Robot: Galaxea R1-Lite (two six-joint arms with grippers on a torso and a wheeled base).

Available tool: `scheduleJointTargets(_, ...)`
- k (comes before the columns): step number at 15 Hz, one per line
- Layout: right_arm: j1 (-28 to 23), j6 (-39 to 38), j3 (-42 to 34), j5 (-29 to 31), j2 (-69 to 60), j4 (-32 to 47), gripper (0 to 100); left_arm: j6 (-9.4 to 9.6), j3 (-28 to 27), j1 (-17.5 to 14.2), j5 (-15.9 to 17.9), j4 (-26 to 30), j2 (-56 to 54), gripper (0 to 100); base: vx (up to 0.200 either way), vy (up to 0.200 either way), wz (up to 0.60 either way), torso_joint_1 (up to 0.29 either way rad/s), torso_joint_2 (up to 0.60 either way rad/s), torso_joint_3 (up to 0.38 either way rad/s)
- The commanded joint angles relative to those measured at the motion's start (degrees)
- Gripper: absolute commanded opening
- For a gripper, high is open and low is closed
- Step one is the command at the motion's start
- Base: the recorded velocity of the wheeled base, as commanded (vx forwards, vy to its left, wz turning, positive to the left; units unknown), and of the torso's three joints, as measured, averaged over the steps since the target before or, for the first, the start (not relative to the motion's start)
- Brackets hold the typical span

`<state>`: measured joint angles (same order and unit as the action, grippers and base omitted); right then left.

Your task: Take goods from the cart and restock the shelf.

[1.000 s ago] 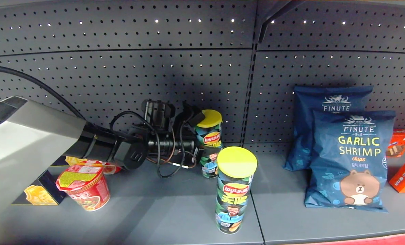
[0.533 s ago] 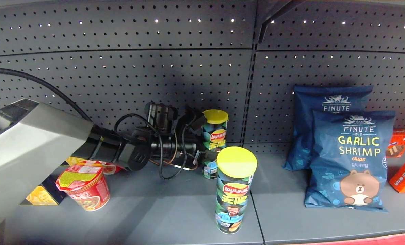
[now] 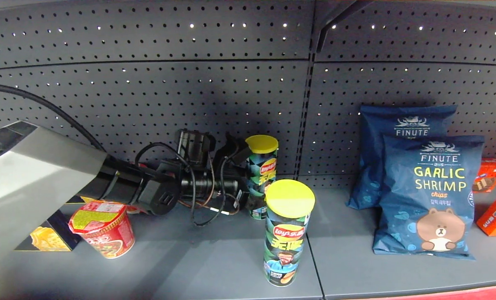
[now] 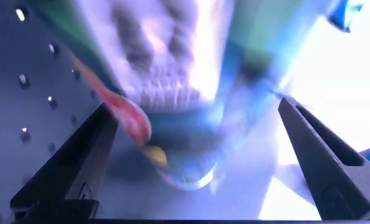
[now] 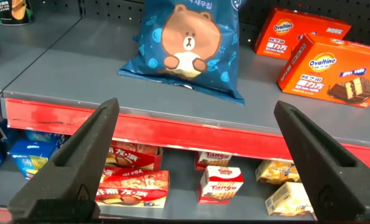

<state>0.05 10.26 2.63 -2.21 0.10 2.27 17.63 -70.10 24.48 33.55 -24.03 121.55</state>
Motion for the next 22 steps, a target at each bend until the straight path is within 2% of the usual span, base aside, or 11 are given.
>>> scheduleJointTargets(1, 0.0, 0.0, 0.0, 0.0, 0.1, 0.0, 100, 0.48, 5.5, -0.7, -0.3, -0.2, -4.8, 100, 0.0, 0.0, 0.0, 0.0, 0.0, 0.0)
scheduleJointTargets(3, 0.0, 0.0, 0.0, 0.0, 0.1, 0.0, 100, 0.65, 10.9, -2.5, -1.7, -1.2, -9.3, 100, 0.0, 0.0, 0.0, 0.0, 0.0, 0.0)
scheduleJointTargets(7, 0.0, 0.1, 0.0, -0.1, 0.1, -0.1, 100, -0.75, 20.1, -4.2, -8.1, -3.0, -20.2, 100, 0.0, 0.0, 0.0, 0.0, 0.0, 0.0)
scheduleJointTargets(9, 0.0, 1.8, -0.1, 0.5, 0.1, -0.3, 100, -7.96, 25.9, -2.0, -15.8, -3.0, -29.6, 100, 0.0, 0.0, 0.0, 0.0, 0.0, 0.0)
scheduleJointTargets(10, 0.0, 1.7, 0.6, 1.1, -0.1, -0.7, 100, -9.63, 26.9, -0.9, -18.5, -3.0, -31.6, 100, 0.0, 0.0, 0.0, 0.0, 0.0, 0.0)
scheduleJointTargets(11, 0.5, 0.7, 7.4, -0.1, 6.3, 0.2, 100, -13.15, 29.3, 1.8, -25.5, -2.7, -37.3, 100, 0.0, 0.0, 0.0, 0.0, 0.0, 0.0)
scheduleJointTargets(12, 2.2, 0.7, 11.4, -1.7, 13.3, -0.1, 100, -13.94, 32.1, 3.2, -26.9, -2.3, -40.9, 100, 0.0, 0.0, 0.0, 0.0, 0.0, 0.0)
scheduleJointTargets(14, 7.2, 0.8, 18.8, -7.9, 25.7, 0.2, 100, -13.85, 38.6, 4.8, -29.9, -2.3, -46.9, 100, 0.0, 0.0, 0.0, 0.0, 0.0, 0.0)
scheduleJointTargets(18, 17.9, -2.1, 21.4, -8.8, 45.3, -2.9, 100, -13.85, 46.3, 4.0, -32.1, -2.2, -53.5, 100, 0.0, 0.0, 0.0, 0.0, 0.0, 0.0)
scheduleJointTargets(20, 22.5, -3.1, 21.6, -3.2, 55.5, -9.7, 100, -13.85, 46.2, 4.2, -34.6, -2.0, -53.9, 100, 0.0, 0.0, 0.0, 0.0, 0.0, 0.0)
scheduleJointTargets(22, 30.4, -9.6, 23.7, 5.6, 62.7, -12.5, 100, -13.5, 46.0, 4.3, -34.8, -2.0, -53.3, 100, 0.0, 0.0, 0.0, 0.0, 0.0, 0.0)
